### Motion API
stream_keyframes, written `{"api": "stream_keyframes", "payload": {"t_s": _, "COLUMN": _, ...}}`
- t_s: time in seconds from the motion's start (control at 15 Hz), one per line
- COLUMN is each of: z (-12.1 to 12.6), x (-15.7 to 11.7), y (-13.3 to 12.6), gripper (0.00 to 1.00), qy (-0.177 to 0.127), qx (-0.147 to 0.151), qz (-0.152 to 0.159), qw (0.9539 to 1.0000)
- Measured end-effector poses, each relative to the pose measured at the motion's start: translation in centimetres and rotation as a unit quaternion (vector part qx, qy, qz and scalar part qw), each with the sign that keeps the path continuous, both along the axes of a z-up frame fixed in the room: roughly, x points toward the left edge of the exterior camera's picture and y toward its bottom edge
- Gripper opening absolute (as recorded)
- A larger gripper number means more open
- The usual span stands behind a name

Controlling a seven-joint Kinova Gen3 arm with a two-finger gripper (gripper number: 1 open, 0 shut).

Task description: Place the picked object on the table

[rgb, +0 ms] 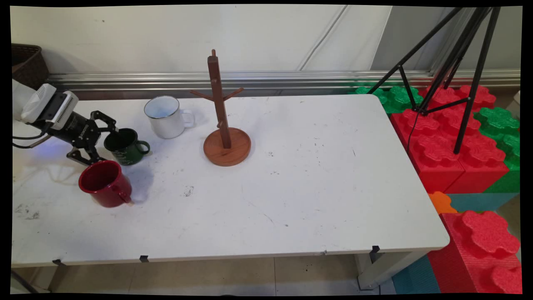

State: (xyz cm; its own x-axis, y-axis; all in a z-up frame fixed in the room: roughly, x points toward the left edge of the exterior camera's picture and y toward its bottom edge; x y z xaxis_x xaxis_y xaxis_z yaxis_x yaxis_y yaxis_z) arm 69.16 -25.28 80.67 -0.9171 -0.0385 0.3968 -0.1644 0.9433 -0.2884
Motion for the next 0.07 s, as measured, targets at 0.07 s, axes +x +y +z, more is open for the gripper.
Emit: {"api": "stream_keyframes", "payload": {"t_s": 0.07, "z": 0.02, "x": -0.04, "y": -0.06, "gripper": 1.00, "qy": 0.001, "qx": 0.000, "qz": 0.001, "qw": 1.0000}}
